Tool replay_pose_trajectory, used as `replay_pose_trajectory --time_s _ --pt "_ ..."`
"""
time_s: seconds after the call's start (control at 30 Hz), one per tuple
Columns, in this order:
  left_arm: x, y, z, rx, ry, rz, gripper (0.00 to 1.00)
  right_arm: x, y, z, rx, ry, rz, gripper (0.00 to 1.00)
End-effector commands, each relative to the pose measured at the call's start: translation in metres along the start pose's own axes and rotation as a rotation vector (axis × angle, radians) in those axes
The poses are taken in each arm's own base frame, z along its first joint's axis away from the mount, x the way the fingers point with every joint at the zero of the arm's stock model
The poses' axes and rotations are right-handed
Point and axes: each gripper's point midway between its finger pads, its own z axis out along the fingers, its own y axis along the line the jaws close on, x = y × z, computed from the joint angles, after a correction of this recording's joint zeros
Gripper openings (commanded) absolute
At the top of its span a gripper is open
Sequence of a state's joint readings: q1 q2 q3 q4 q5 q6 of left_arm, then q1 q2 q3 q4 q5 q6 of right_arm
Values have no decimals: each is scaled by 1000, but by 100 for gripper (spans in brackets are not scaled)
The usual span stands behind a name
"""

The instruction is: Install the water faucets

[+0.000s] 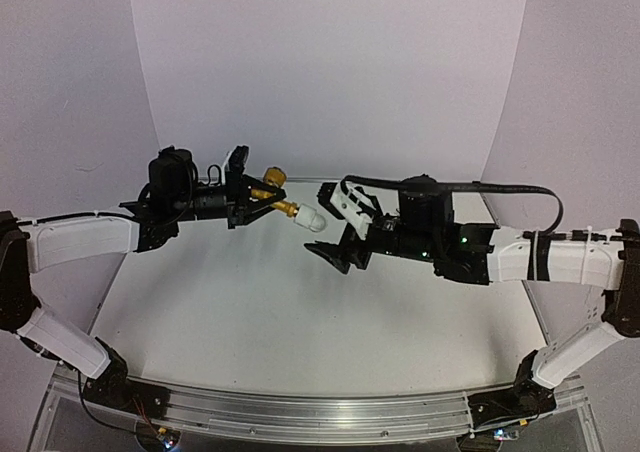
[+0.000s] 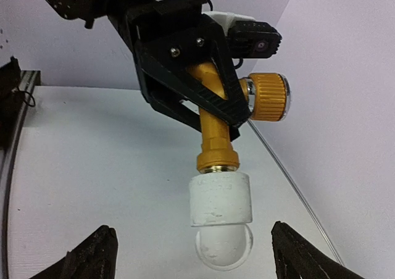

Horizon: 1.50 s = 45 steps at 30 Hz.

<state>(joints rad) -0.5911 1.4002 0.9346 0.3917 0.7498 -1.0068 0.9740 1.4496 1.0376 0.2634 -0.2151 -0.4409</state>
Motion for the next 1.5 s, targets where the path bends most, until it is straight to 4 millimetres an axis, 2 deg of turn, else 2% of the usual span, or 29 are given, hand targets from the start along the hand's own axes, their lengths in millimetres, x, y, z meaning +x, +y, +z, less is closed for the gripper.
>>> replay_pose_trajectory --time_s 0.0,0.17,0.33,0.57,0.73,0.93,1.03,1.13,1.2,1.23,1.33,1.37,1.4,1.47 --pt "-5 -14 -5 31 -55 -74 0 -12 -26 5 171 -75 -136 85" --pt "-2 -24 -3 47 -53 -78 0 -9 -18 16 137 -100 -145 72" --pt "-1 -25 1 51 -42 -84 0 -12 -16 24 125 -131 -135 61" --pt "-3 -29 1 60 -44 -74 0 2 -15 29 132 -95 -136 66" --pt "-3 -31 4 70 -31 -67 0 4 -16 32 139 -94 -109 54" --pt "-5 -37 4 83 -33 -45 0 12 -13 40 130 -76 -106 55" --pt "-4 -38 5 85 -32 -37 0 9 -14 38 131 -87 -86 43" --pt "-1 -39 7 88 -29 5 0 1 -12 35 111 -115 -45 22" --pt "3 -41 8 92 -26 82 0 -7 -13 31 99 -132 12 4" --pt "5 -46 9 105 -23 139 0 -11 -12 29 87 -139 48 1" --pt "26 -71 11 183 8 460 0 -25 -7 16 -45 -188 233 0" --pt "41 -83 11 237 42 580 0 -31 -4 10 -128 -203 328 0" --pt "61 -92 9 314 89 765 0 -32 -13 3 -186 -215 431 0" --pt "105 -105 -6 533 211 1014 0 -42 -14 -11 -373 -234 667 0"
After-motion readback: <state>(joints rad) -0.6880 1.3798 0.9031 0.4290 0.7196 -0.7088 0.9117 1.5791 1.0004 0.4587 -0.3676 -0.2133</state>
